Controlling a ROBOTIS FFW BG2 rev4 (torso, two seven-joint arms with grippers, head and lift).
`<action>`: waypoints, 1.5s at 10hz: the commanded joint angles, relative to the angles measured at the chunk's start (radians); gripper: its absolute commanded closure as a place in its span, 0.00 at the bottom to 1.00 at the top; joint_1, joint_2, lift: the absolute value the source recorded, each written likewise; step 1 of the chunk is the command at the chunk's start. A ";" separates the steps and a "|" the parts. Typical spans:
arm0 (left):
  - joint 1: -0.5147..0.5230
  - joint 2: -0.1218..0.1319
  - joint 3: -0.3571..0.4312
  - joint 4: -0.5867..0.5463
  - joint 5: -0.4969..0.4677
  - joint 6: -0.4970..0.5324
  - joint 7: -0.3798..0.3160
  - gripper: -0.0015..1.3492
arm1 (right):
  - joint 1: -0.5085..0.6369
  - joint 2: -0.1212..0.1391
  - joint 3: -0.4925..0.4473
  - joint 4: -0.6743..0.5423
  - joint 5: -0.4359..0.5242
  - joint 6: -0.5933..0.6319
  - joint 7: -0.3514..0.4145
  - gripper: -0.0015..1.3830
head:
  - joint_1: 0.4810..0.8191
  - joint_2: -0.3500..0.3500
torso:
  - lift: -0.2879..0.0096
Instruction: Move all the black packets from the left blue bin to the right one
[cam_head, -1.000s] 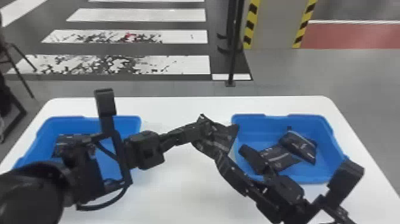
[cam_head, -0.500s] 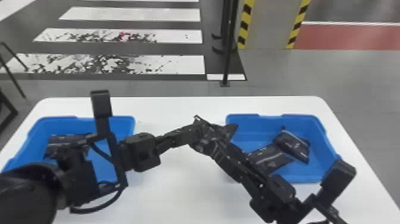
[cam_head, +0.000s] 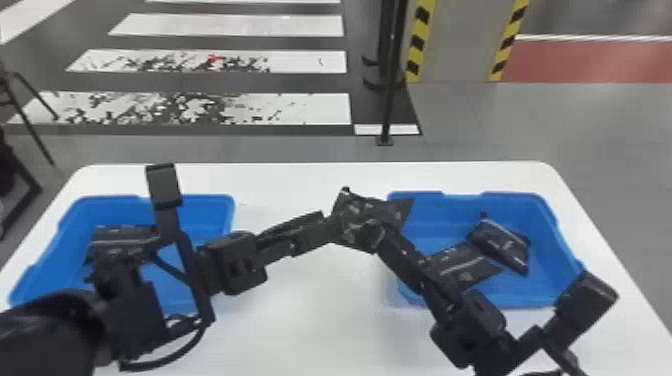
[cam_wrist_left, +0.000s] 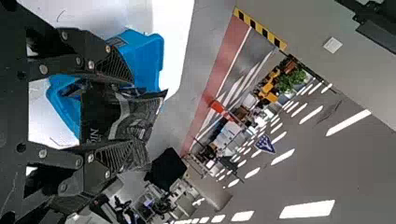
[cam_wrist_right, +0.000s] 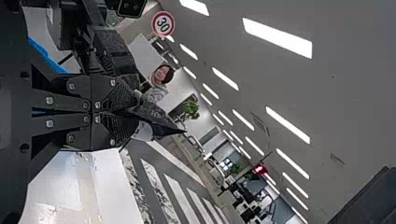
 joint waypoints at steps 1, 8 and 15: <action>0.018 0.000 0.014 -0.003 0.034 -0.023 -0.001 0.10 | -0.020 -0.001 -0.026 0.027 -0.001 -0.007 -0.001 0.92 | 0.63 0.50 | 0.45; 0.175 -0.008 0.246 -0.128 0.002 -0.064 -0.001 0.12 | -0.251 -0.043 -0.205 0.378 0.142 -0.015 -0.037 0.92 | 0.63 0.40 | 0.45; 0.074 0.021 0.535 -0.118 -0.311 0.085 0.008 0.12 | 0.088 0.007 -0.223 -0.030 0.320 -0.079 -0.172 0.08 | 0.63 0.69 | 0.45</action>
